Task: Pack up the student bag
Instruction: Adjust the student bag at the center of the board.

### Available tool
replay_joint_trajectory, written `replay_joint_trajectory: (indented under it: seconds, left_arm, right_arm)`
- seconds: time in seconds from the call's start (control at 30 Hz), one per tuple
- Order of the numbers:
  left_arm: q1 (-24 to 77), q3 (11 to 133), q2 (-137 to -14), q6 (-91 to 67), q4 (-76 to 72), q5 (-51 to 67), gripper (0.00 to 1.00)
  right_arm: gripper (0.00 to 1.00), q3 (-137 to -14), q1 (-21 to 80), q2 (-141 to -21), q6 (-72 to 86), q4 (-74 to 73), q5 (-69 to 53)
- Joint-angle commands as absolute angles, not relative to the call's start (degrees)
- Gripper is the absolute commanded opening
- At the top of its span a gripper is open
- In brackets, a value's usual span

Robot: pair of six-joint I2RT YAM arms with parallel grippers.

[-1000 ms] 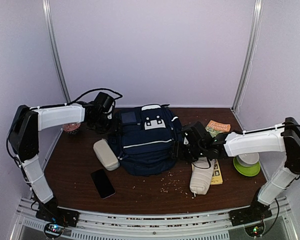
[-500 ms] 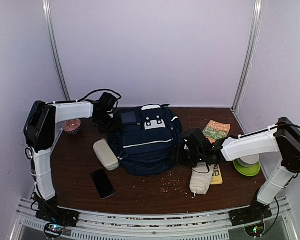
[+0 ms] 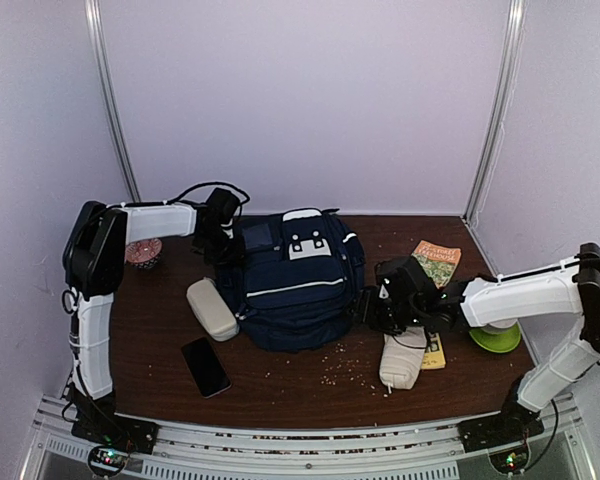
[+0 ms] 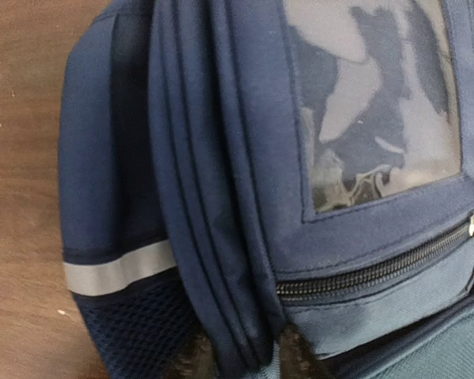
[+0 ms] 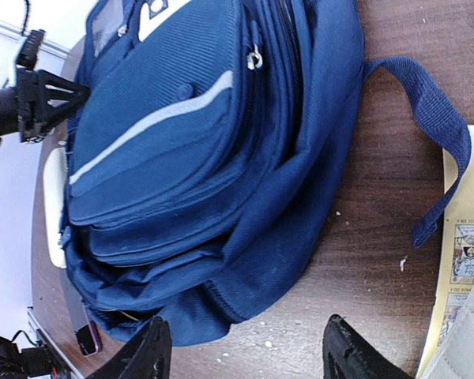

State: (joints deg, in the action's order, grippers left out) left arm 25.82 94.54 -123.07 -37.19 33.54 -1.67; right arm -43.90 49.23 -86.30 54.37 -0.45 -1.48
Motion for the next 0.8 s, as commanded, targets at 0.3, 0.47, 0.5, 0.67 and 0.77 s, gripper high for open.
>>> replay_joint_trajectory:
  seconds: [0.3,0.47,0.5,0.67,0.77]
  left_arm:
    - [24.6,92.1,-117.4,-36.8,32.5,-1.1,0.0]
    - [24.7,89.8,-110.6,-39.8,29.7,0.9,0.0]
    - [24.6,89.0,-109.3,-40.7,28.7,1.5,0.0]
    - [25.1,84.8,-105.0,-45.0,23.5,4.1,0.0]
    - [25.8,82.6,-103.1,-47.0,20.9,4.6,0.0]
  right_arm:
    - [0.69,-43.8,49.6,-83.1,56.2,-0.8,-0.8]
    - [0.76,-43.2,49.5,-85.7,59.4,2.5,-0.8]
    - [0.77,-43.1,49.4,-86.4,60.1,3.3,-0.8]
    - [0.77,-43.8,49.0,-91.0,63.3,7.3,-2.5]
    - [0.74,-45.3,48.2,-94.3,63.8,8.7,-3.8]
